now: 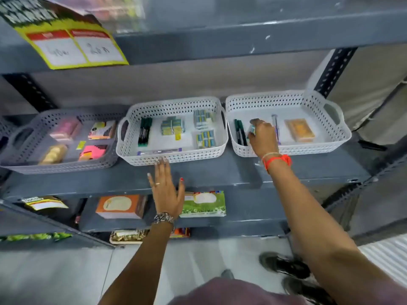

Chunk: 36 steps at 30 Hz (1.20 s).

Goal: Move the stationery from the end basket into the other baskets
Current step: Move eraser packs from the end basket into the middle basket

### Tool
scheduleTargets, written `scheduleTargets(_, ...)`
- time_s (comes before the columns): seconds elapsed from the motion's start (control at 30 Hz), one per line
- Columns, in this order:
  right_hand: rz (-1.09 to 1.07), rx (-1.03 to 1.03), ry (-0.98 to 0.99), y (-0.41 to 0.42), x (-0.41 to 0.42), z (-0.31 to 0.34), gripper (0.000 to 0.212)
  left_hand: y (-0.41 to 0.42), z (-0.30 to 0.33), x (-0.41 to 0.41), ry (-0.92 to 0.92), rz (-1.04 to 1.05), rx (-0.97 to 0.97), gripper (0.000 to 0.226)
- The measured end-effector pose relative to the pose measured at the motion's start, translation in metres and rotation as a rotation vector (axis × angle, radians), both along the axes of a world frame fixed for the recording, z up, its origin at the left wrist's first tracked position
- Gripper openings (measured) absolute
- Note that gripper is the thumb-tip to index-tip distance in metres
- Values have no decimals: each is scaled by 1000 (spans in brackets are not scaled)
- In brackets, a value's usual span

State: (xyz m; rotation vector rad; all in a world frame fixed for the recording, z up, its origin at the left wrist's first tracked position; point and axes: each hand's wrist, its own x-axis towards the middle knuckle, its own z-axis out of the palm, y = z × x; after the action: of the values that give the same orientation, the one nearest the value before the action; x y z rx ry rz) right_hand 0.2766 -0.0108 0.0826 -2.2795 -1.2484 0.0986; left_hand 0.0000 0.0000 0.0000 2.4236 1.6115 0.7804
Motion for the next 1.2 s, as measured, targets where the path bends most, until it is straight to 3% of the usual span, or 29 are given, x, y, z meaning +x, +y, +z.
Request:
scheduleTargets(0.17, -44, -198, 90, 32, 15, -8, 24, 7, -10, 2, 48, 124, -105, 70)
scheduleTargets(0.43, -116, -320, 127, 56, 15, -17, 33, 13, -19, -1, 124, 131, -111, 66)
scheduleTargets(0.57, -141, -278, 201, 54, 16, -15, 32, 12, -17, -5, 151, 113, -142, 69)
scheduleTargets(0.67, -177, -182, 235, 51, 12, -4, 12, 15, -18, -17, 163, 94, -131, 67)
scheduleTargets(0.77, -233, -64, 245, 58, 4, 11, 25, 22, -16, -35, 138, 108, -135, 64)
scheduleTargets(0.87, -217, 48, 261, 68, -19, 32, 15, 32, -13, -57, 154, 111, -139, 64)
scheduleTargets(0.93, -168, 99, 300, 78, -42, 46, 19, 39, -11, -72, 168, 111, -148, 65)
scheduleTargets(1.03, -70, 107, 392, 93, -83, 57, 23, 49, -10, -94, 176, 117, -160, 65)
scheduleTargets(1.13, -3, 47, 471, 114, -124, 50, 12, 59, -9, -114, 185, 117, -167, 63)
scheduleTargets(1.2, 6, 11, 592, 130, -151, 38, 20, 66, -8, -126, 171, 119, -163, 62)
